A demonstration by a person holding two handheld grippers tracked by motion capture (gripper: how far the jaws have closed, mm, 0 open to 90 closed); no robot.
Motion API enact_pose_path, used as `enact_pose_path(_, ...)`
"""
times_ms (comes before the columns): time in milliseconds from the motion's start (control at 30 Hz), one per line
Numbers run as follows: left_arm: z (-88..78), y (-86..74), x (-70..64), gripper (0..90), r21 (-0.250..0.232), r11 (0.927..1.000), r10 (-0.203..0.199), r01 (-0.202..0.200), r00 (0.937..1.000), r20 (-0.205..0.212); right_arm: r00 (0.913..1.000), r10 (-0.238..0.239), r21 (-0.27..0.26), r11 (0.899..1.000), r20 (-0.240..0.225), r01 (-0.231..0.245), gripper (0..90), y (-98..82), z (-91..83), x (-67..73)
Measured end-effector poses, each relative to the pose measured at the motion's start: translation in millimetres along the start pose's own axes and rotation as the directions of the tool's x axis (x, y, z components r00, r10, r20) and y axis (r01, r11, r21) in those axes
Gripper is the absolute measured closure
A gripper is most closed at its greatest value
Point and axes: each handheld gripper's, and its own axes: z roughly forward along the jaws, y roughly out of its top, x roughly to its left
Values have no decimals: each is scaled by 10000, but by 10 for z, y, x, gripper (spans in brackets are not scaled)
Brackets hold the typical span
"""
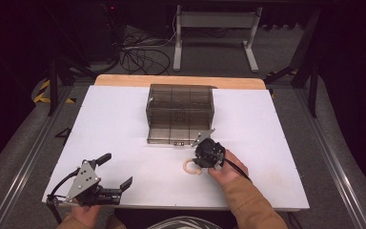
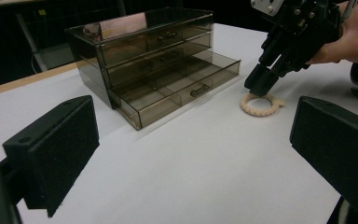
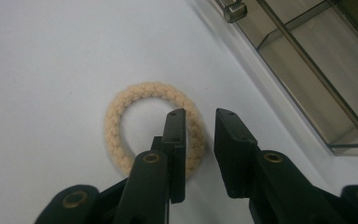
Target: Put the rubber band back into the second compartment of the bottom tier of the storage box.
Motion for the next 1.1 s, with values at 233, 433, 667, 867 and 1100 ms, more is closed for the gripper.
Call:
enact_pose_path(233, -2, 3, 1, 18, -8, 10000, 36, -36, 10000, 6, 10000, 44, 217, 9998, -16, -43, 829, 2, 36, -2)
enact_pose_path(433, -4, 2, -2, 17, -9, 10000, 20, -20, 10000, 22, 9999, 100, 282, 9996, 13, -100, 839, 4, 47, 7)
enact_pose_path(667, -5, 3, 1, 17, 1, 10000, 43, -43, 10000, 8, 9999, 91, 282, 9996, 68, -93, 848, 5, 46, 13)
enact_pose_path(867, -6, 3, 2, 18, -42, 10000, 28, -28, 10000, -6, 9999, 39, 152, 9999, 95, -41, 855, 5, 27, 14)
enact_pose_path(1100, -5, 4, 2, 17, -57, 10000, 25, -25, 10000, -2, 9999, 118, -232, 9997, 106, -116, 855, -6, -56, 11)
